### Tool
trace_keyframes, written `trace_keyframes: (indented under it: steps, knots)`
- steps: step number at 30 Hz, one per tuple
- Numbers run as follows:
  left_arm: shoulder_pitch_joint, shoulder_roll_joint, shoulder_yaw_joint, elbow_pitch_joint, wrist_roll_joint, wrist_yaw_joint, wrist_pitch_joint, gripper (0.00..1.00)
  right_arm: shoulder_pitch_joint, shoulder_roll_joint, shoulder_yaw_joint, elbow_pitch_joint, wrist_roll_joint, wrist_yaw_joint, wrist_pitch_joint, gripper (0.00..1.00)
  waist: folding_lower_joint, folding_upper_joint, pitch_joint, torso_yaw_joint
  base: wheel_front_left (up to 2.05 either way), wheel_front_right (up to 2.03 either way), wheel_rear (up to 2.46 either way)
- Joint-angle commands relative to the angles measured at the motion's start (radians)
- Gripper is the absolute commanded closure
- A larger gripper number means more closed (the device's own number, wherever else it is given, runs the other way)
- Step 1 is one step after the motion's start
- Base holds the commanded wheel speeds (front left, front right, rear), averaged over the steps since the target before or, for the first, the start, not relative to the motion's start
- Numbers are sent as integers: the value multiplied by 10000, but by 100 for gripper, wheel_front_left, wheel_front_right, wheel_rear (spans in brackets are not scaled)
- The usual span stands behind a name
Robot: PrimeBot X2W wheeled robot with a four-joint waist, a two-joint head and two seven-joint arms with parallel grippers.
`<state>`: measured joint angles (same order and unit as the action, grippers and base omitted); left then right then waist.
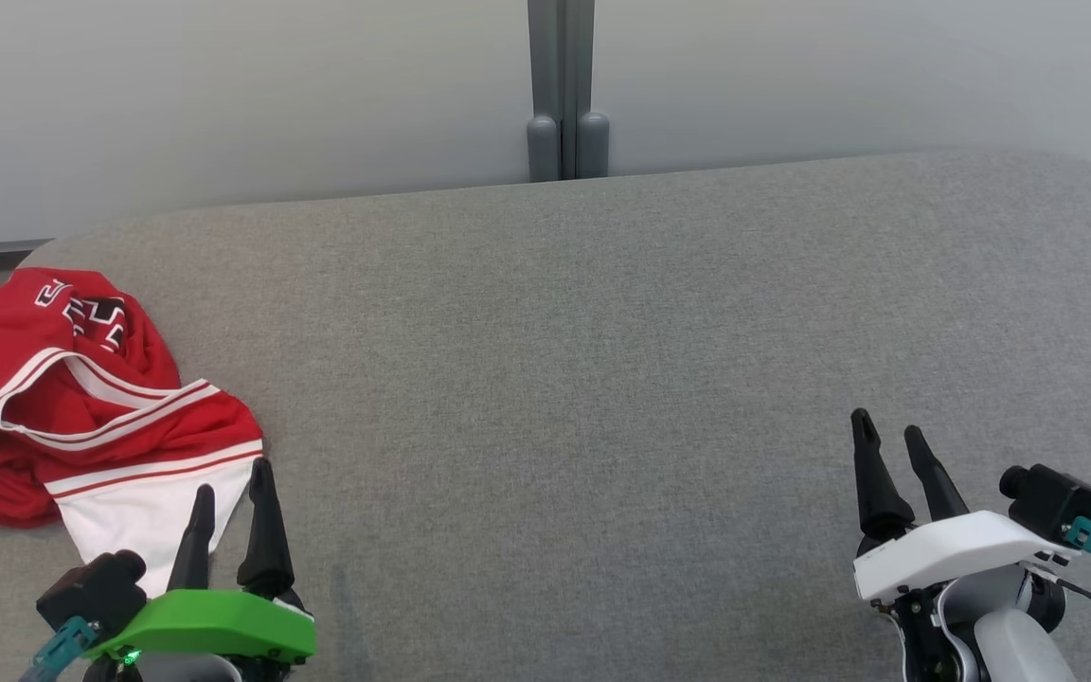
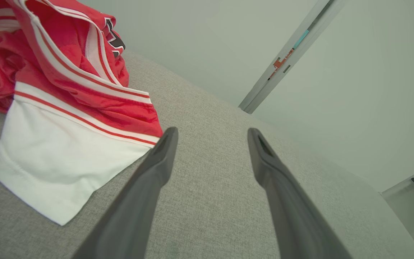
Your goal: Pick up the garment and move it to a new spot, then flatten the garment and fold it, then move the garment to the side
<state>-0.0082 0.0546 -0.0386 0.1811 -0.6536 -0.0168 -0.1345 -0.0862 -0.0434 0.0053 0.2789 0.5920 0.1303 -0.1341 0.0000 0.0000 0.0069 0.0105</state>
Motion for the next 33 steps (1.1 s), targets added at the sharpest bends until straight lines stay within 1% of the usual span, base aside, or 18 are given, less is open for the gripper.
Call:
trace_keyframes:
  steps: [1,10,33]
  knots:
    - [0,84,-44,-33,311,-59,-110,0,-172,-54,33,-66,-305,4,-108,0,0,0,-7,0,0,0,0]
    - [18,99,-191,79,1079,-146,-331,0,-207,-61,179,-15,-1102,5,-335,0,0,0,-18,-7,0,0,0]
    - [178,87,-409,-27,2847,-89,-839,0,-165,-77,515,166,-2902,5,-850,0,0,0,-88,-47,0,0,0]
